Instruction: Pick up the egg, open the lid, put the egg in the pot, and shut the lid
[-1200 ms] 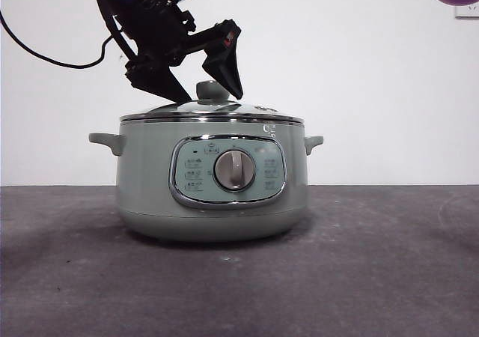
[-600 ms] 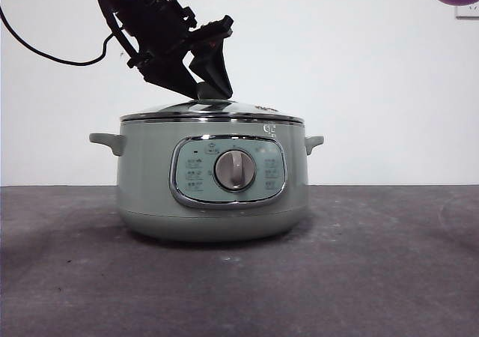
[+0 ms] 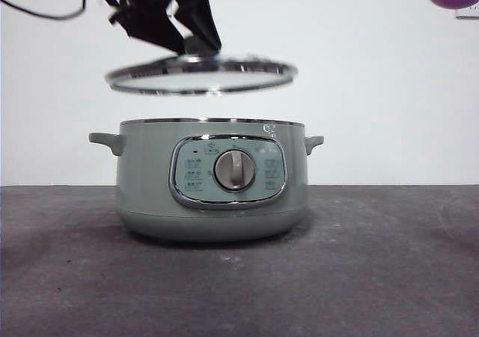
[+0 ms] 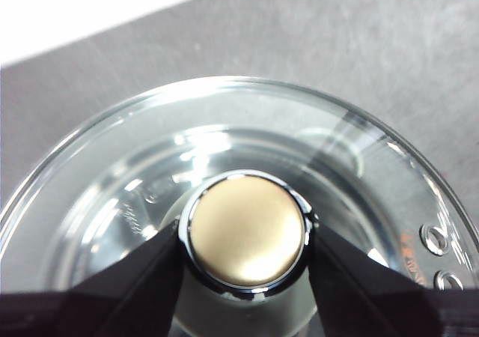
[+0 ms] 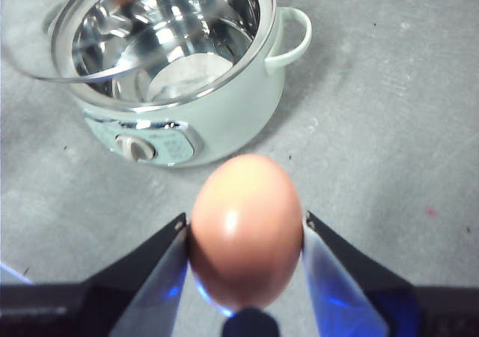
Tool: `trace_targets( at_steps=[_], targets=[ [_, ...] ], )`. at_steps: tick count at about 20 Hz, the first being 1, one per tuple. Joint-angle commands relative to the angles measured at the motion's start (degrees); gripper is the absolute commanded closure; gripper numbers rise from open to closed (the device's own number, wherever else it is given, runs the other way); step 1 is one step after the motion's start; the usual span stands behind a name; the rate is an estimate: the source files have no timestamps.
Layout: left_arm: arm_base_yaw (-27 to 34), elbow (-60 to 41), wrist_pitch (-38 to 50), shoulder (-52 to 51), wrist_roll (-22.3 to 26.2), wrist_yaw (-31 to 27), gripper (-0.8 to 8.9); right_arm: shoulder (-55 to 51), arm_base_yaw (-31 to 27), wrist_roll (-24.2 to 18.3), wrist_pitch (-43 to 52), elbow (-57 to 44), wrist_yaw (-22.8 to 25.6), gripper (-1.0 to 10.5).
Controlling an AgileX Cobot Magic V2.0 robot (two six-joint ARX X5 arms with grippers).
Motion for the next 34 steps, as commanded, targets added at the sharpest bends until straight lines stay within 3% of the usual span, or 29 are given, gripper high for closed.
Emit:
trace_targets(
  at_steps=[1,5,8,12,18,24,34],
  targets=[
    [-0.04,0.52,-0.04,-5.55,-0.35,-0.07,8.21,1.57,0.11,-0.04,2.47,0.02,-0.24,9.6],
    [-0.02,0.52,-6.99,-15.61,-0.31,-1.68,8.21,6.36,0.31,0.70,9.03,0.09,-4.70,9.6],
    [-0.02,0.52,-14.29,-23.02,-0.33,-3.23,8.21,12.15,1.95,0.81,12.50,2.54,-4.74,9.6],
    [-0.02,0.52,-22.88,-30.73,-0.35,-6.25,8.21,23.43,5.64,0.22,13.57,11.45,-4.61,9.6],
    [-0.09,0.52,-32.22,-37.94,-1.53,-6.23,8.21,43.52,10.08,-2.25,13.57,27.52,-4.17,9.6],
    [-0.09,0.52,-36.72,-42.10,-2.99,-6.08,8.21,59.19,12.48,-4.72,16.00,37.31,-1.07,9.6],
    [-0.09,0.52,-38.53,-42.51,-3.02,-5.99,8.21,69.53,14.62,-8.22,20.96,37.40,4.70,9.6]
  ],
)
